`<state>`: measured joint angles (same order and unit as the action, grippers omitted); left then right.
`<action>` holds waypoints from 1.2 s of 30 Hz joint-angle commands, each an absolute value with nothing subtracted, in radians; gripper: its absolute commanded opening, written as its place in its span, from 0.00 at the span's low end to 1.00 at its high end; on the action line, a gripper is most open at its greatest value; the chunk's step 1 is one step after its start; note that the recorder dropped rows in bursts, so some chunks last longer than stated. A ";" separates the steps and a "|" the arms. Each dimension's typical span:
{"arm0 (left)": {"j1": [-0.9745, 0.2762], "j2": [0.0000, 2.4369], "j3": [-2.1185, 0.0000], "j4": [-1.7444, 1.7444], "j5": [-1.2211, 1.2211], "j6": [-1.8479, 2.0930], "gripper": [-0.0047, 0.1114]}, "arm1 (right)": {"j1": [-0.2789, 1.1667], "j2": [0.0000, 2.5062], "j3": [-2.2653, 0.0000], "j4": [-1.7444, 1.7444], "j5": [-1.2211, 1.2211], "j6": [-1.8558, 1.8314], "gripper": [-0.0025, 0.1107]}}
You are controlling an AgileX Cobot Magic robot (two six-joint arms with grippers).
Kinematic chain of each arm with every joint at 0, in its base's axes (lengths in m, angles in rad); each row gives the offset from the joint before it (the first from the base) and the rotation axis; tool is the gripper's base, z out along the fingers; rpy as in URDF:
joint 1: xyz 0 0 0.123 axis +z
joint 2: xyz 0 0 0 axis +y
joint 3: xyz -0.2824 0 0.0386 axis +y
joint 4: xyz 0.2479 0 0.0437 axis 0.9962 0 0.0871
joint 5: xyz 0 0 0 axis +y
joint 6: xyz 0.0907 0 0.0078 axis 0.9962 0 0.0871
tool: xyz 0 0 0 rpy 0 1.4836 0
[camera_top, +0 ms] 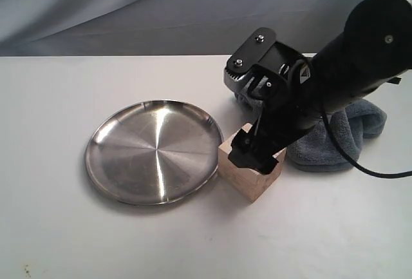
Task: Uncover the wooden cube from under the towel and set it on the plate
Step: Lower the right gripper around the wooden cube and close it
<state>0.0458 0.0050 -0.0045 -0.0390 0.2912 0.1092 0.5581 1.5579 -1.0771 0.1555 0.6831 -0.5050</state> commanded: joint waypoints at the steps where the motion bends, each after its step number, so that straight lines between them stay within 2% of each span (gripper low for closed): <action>1: 0.048 0.000 0.000 -0.043 0.285 0.109 0.04 | 0.560 1.610 -1.072 0.116 0.653 -0.501 0.95; 18: 0.048 0.000 0.000 -0.043 0.285 0.109 0.04 | 0.558 1.785 -1.072 0.026 0.446 -0.432 0.95; 36: 0.048 0.000 0.000 -0.043 0.285 0.109 0.04 | 0.558 1.808 -1.031 -0.041 0.440 -0.328 0.95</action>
